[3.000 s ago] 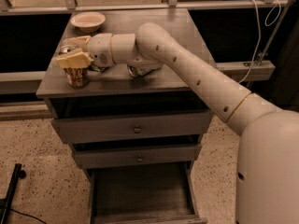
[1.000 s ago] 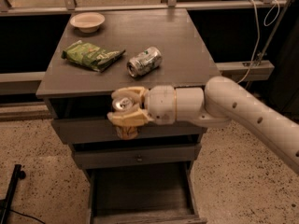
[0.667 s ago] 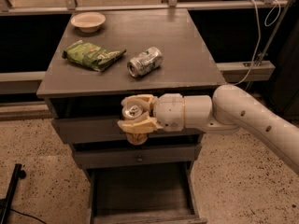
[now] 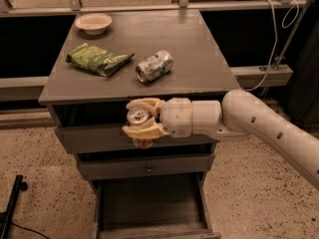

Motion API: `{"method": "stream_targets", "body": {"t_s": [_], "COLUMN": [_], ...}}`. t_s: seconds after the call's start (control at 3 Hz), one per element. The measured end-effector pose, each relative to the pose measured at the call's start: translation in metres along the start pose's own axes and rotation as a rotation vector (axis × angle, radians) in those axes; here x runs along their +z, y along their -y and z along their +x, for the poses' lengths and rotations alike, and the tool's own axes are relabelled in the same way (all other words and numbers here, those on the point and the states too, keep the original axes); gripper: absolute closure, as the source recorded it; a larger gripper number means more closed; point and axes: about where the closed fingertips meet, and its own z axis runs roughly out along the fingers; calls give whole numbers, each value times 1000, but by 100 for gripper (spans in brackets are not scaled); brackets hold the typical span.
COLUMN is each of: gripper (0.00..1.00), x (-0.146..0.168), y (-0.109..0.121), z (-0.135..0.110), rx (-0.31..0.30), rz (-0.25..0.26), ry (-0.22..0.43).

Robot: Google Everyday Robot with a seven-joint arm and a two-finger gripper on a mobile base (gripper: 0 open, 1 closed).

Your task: Place orange can into bottom drawer

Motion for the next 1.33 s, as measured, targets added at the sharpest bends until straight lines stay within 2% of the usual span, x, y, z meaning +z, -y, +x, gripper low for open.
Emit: {"method": "stream_targets", "body": {"t_s": [0.33, 0.67, 1.0, 1.33], "gripper": [100, 100, 100, 100], "x": [-22, -41, -49, -49], "y": [2, -6, -12, -14], "z": [60, 125, 163, 164], "rx": [-68, -88, -96, -94], "rz": [-5, -42, -86, -90], "ry": [4, 3, 7, 10]}}
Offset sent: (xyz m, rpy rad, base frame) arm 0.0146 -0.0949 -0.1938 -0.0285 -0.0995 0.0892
